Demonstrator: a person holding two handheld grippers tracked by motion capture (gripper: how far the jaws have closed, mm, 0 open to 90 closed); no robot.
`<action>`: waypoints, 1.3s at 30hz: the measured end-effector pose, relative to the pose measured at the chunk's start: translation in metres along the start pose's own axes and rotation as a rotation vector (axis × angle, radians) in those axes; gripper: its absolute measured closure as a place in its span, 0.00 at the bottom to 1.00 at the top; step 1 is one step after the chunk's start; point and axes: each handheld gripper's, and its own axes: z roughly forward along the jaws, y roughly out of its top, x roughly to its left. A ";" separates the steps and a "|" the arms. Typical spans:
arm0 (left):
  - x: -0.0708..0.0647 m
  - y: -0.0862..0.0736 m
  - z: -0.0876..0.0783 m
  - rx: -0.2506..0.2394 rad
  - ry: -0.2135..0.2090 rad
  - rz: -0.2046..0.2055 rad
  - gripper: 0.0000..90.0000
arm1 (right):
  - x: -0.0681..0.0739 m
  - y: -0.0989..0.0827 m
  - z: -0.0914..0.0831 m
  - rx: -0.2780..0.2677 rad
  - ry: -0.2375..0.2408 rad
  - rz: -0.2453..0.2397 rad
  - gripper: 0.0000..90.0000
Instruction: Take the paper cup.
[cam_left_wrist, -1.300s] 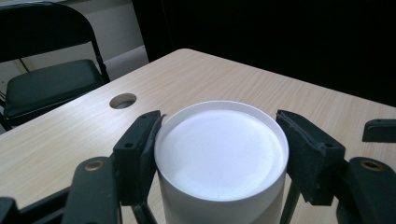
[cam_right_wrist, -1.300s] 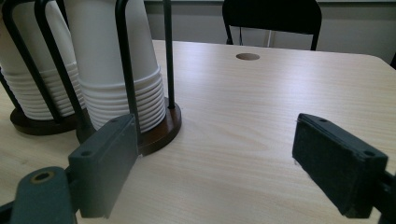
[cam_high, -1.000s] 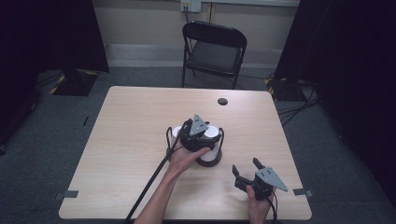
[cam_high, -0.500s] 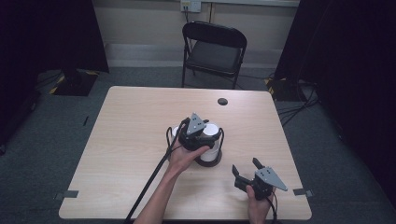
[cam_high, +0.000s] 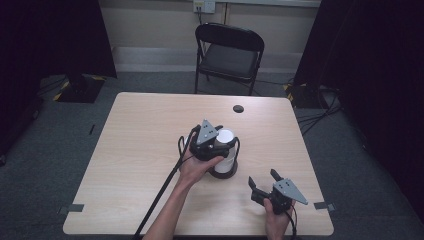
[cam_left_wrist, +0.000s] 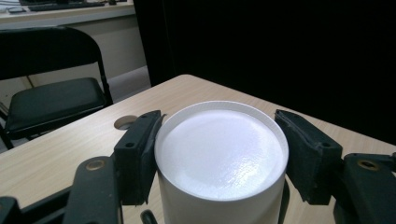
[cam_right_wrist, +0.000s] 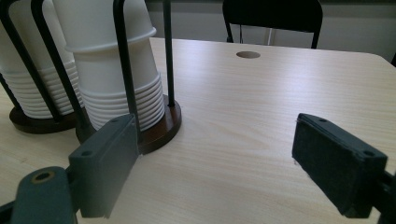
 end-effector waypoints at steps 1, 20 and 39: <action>-0.001 0.000 -0.001 -0.003 0.003 -0.001 0.38 | 0.000 0.000 0.000 0.000 -0.001 0.000 0.16; 0.003 0.006 -0.009 -0.056 0.010 -0.046 0.38 | 0.000 0.000 0.000 -0.002 -0.003 0.001 0.16; -0.001 0.020 -0.026 -0.119 0.012 -0.045 0.38 | 0.000 0.000 0.001 0.000 -0.007 0.002 0.16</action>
